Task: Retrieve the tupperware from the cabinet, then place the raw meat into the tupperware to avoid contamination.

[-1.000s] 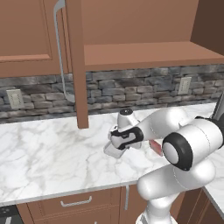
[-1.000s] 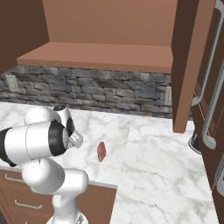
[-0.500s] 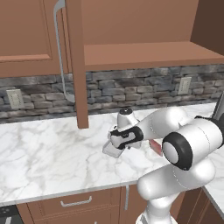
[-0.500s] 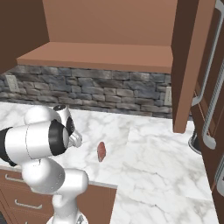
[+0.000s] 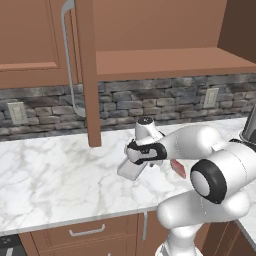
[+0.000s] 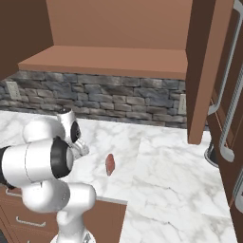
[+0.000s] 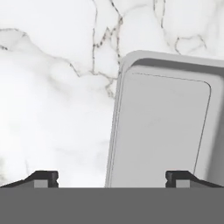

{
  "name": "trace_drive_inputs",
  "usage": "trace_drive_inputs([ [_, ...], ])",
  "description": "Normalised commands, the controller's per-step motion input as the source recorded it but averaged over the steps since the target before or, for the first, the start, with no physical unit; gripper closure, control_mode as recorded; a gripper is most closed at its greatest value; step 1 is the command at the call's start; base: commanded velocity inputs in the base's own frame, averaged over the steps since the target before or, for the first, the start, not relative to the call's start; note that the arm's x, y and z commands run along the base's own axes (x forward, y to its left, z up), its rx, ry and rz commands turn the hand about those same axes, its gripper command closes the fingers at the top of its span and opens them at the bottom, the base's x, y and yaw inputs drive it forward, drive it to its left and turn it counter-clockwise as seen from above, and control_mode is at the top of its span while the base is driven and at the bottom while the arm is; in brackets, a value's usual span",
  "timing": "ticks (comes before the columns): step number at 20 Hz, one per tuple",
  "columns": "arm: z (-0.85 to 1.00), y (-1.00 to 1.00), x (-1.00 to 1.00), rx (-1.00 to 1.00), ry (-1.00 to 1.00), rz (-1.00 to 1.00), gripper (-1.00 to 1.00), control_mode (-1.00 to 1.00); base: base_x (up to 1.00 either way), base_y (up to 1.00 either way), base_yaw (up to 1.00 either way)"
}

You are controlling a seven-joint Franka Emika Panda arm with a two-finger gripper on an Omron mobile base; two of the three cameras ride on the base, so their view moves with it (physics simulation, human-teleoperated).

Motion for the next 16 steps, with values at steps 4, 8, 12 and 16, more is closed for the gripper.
trace_drive_inputs([
  [4, 0.39, -0.19, -0.16, -0.01, 0.00, 0.00, -1.00, -1.00, 0.00, 0.00, 0.00],
  [8, 0.37, -0.24, -0.36, -0.08, -0.02, 0.09, -1.00, -1.00, 0.00, 0.00, 0.00],
  [12, 0.40, -0.38, -0.30, -0.05, 0.00, 0.12, -1.00, -1.00, 0.00, 0.00, 0.00],
  [16, 0.33, -0.55, -0.17, -0.03, 0.00, 0.15, -1.00, -1.00, 0.00, 0.00, 0.00],
])
